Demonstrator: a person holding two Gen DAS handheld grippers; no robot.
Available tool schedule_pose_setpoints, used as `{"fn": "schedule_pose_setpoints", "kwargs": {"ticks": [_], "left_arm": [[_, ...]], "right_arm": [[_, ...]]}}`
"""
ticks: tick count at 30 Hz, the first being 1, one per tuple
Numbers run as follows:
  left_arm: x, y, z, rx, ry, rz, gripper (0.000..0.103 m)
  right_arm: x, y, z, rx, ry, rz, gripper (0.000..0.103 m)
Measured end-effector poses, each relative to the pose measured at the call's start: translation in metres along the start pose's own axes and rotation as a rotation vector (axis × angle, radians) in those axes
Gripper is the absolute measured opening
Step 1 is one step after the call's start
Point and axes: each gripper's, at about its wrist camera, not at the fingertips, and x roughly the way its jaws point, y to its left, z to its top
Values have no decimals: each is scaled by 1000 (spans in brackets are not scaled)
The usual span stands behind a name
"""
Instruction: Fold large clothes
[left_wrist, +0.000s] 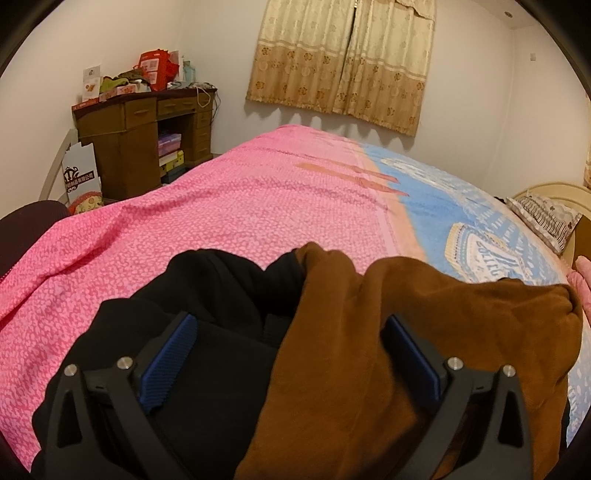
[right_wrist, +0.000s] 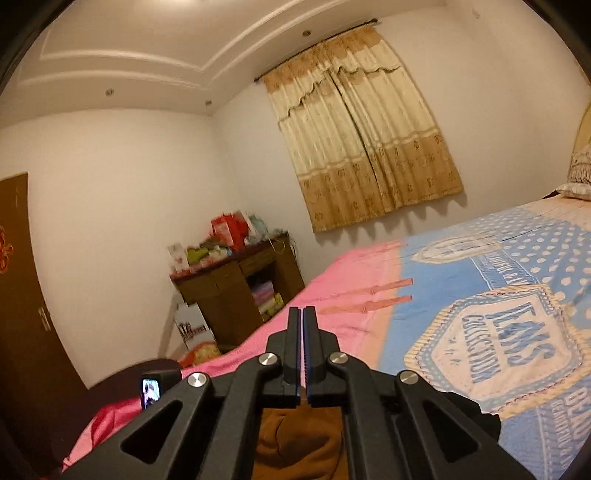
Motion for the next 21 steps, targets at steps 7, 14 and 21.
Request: {"fn": "schedule_pose_setpoints", "kwargs": {"ticks": [7, 14, 21], "left_arm": [[4, -6, 0, 34, 22, 49, 103], [4, -16, -3, 104, 37, 135, 103], [5, -16, -2, 79, 44, 104, 103]], "right_arm": [[-6, 6, 2, -7, 35, 29, 1], [12, -11, -3, 305, 237, 320, 2], [4, -4, -16, 467, 255, 427, 2]]}}
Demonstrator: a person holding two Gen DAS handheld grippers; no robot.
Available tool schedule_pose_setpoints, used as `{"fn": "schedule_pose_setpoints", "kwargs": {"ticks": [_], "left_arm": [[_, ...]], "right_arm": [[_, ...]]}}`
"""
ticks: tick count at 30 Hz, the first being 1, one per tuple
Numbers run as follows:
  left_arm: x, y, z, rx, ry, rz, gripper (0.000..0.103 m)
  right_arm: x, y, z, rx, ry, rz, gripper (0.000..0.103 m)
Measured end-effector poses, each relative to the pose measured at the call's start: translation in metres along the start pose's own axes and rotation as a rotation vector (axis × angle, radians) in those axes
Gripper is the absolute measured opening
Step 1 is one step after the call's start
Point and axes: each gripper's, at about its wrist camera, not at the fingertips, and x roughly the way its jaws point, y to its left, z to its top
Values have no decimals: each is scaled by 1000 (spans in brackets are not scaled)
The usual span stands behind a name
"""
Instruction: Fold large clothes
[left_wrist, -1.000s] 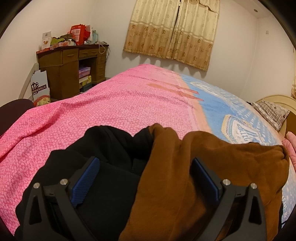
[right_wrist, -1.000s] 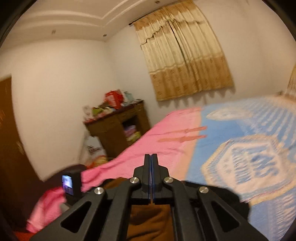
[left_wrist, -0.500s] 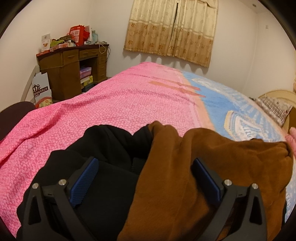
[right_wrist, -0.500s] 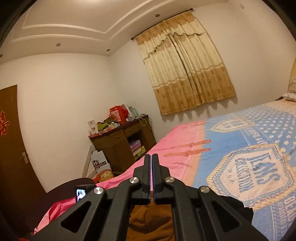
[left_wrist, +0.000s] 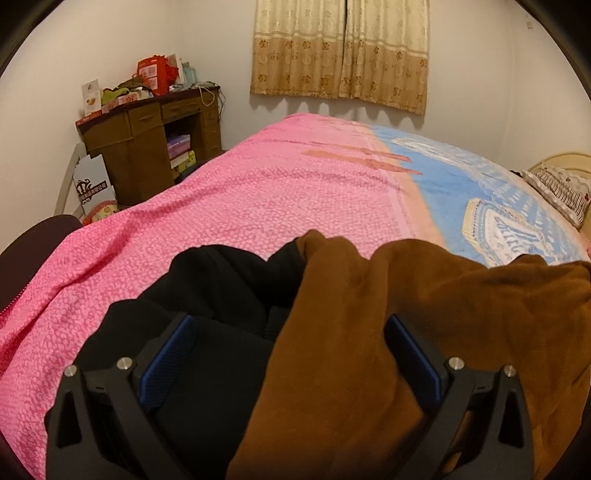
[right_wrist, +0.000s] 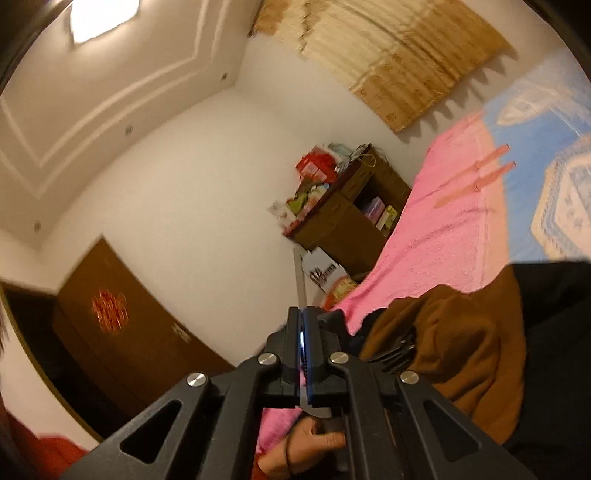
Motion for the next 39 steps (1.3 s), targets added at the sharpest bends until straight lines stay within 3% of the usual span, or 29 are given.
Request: {"fn": "schedule_pose_setpoints", "kwargs": {"ticks": [3, 5, 8, 11, 13, 15, 17, 22, 23, 25, 26, 30, 39], "left_arm": [[1, 1, 1, 0, 0, 1, 103], [1, 1, 1, -1, 1, -1, 103], [1, 0, 1, 0, 1, 0, 103], [1, 0, 1, 0, 1, 0, 103], [1, 0, 1, 0, 1, 0, 103], [1, 0, 1, 0, 1, 0, 103], [1, 0, 1, 0, 1, 0, 103], [1, 0, 1, 0, 1, 1, 103], [1, 0, 1, 0, 1, 1, 103], [1, 0, 1, 0, 1, 1, 103], [1, 0, 1, 0, 1, 1, 103], [1, 0, 1, 0, 1, 1, 103], [1, 0, 0, 0, 1, 1, 103]], "right_arm": [[-2, 9, -5, -60, -63, -234, 2], [-1, 16, -12, -103, -109, -312, 2], [6, 23, -25, -25, -144, -376, 2], [19, 31, -44, 54, -155, -586, 2], [27, 40, -57, -1, -147, -692, 2], [23, 48, -63, -67, -167, -773, 2], [13, 60, -70, -89, -234, -820, 2], [9, 95, -77, -182, -284, -922, 2], [7, 105, -76, -225, -284, -975, 2], [14, 121, -75, -289, -289, -1208, 2], [15, 126, -75, -302, -294, -1254, 2], [9, 133, -73, -287, -315, -1233, 1], [20, 125, -72, -306, -244, -1226, 0]]}}
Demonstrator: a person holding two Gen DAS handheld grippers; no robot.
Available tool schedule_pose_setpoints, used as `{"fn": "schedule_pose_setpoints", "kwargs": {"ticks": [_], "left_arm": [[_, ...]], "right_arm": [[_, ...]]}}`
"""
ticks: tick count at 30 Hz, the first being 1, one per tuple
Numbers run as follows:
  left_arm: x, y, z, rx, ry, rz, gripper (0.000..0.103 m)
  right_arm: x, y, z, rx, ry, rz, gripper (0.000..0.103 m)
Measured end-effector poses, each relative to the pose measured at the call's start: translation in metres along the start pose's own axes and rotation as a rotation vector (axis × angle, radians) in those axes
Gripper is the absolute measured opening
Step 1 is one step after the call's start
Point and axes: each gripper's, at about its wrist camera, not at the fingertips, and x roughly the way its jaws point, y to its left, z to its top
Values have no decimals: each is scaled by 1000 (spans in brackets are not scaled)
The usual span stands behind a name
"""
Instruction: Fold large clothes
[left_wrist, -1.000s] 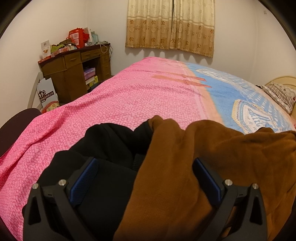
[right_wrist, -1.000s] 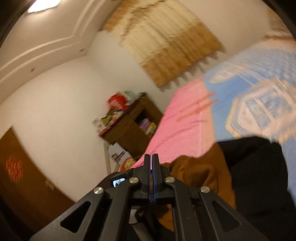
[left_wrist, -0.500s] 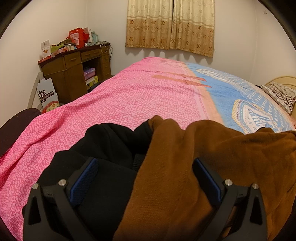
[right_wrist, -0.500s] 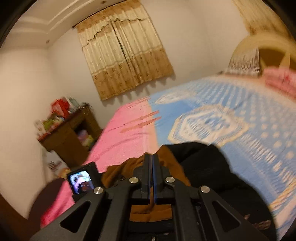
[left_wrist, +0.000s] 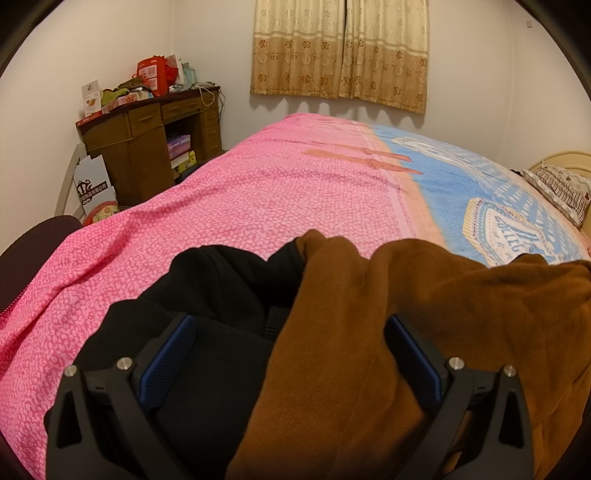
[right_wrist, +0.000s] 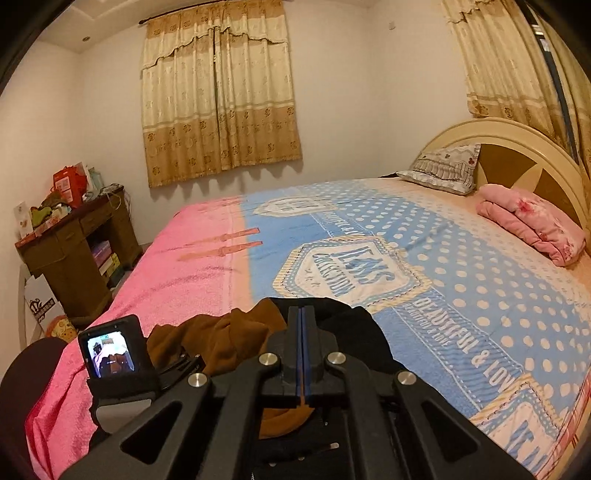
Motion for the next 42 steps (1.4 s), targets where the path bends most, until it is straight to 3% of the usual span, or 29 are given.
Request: {"fn": "schedule_pose_setpoints", "kwargs": {"ticks": [6, 10, 12, 15, 23, 29, 32, 36, 38, 42], "left_arm": [[0, 0, 0, 0, 0, 0, 103], [0, 0, 0, 0, 0, 0, 103], [0, 0, 0, 0, 0, 0, 103], [0, -1, 0, 0, 0, 0, 103], [0, 0, 0, 0, 0, 0, 103], [0, 0, 0, 0, 0, 0, 103], [0, 0, 0, 0, 0, 0, 103], [0, 0, 0, 0, 0, 1, 103], [0, 0, 0, 0, 0, 1, 103], [0, 0, 0, 0, 0, 1, 103]], "right_arm": [[6, 13, 4, -32, 25, 82, 0], [8, 32, 5, -105, 50, 38, 0], [10, 32, 3, -75, 55, 90, 0], [14, 32, 0, -86, 79, 62, 0], [15, 22, -3, -21, 71, 100, 0], [14, 23, -4, -35, 35, 15, 0], [23, 25, -4, -55, 85, -7, 0], [37, 26, -7, -32, 155, 126, 0], [41, 30, -10, -63, 181, 71, 0], [38, 28, -13, -64, 184, 75, 0]]}}
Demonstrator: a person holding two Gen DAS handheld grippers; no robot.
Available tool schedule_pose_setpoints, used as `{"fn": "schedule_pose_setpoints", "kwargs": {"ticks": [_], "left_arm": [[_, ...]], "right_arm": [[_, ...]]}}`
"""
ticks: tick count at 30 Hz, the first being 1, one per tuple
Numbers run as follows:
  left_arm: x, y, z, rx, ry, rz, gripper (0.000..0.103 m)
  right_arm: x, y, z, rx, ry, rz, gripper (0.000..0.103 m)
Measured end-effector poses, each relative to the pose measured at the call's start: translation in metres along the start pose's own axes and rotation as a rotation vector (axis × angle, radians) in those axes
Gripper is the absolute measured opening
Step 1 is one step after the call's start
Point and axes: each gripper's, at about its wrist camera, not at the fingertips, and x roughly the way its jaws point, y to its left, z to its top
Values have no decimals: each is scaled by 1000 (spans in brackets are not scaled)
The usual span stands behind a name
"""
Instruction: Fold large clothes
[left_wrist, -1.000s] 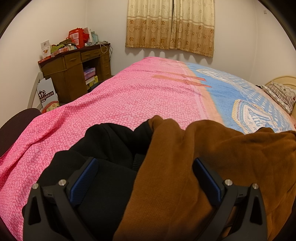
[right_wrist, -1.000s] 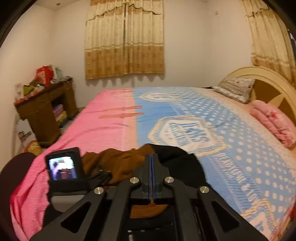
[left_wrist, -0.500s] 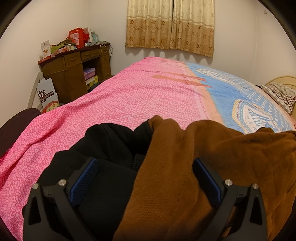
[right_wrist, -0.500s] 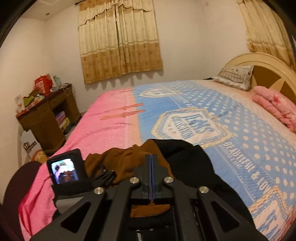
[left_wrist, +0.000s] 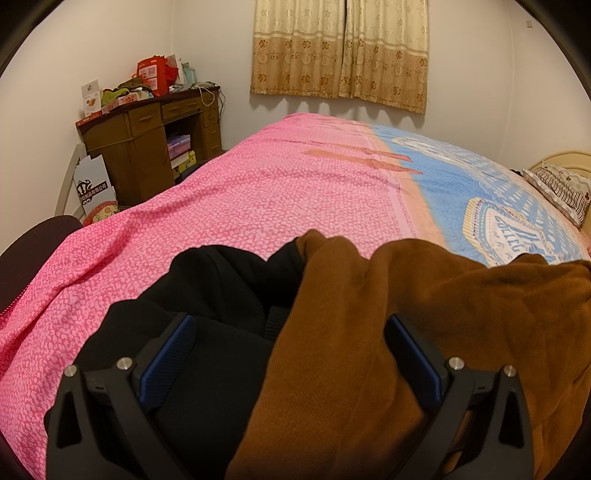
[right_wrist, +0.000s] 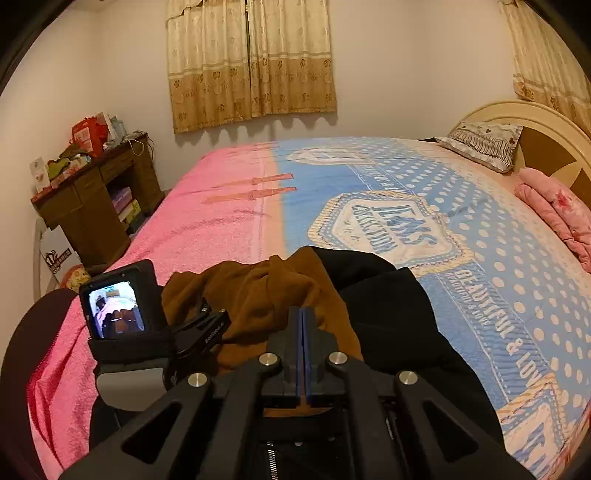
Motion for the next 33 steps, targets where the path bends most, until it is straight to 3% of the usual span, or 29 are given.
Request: {"fn": "schedule_pose_setpoints", "kwargs": {"ticks": [4, 8, 11, 13, 15, 19, 33], "left_arm": [[0, 0, 0, 0, 0, 0, 103], [0, 0, 0, 0, 0, 0, 103], [0, 0, 0, 0, 0, 0, 103], [0, 0, 0, 0, 0, 0, 103], [0, 0, 0, 0, 0, 0, 103], [0, 0, 0, 0, 0, 0, 103], [0, 0, 0, 0, 0, 0, 103]], "right_arm": [[-5, -5, -2, 23, -33, 27, 0], [-14, -6, -4, 29, -83, -55, 0], [-11, -3, -2, 0, -67, -95, 0], [-6, -2, 0, -2, -41, -32, 0], [-2, -2, 1, 18, -28, 94, 0], [11, 15, 0, -55, 43, 19, 0], [6, 3, -6, -38, 25, 56, 0]]}}
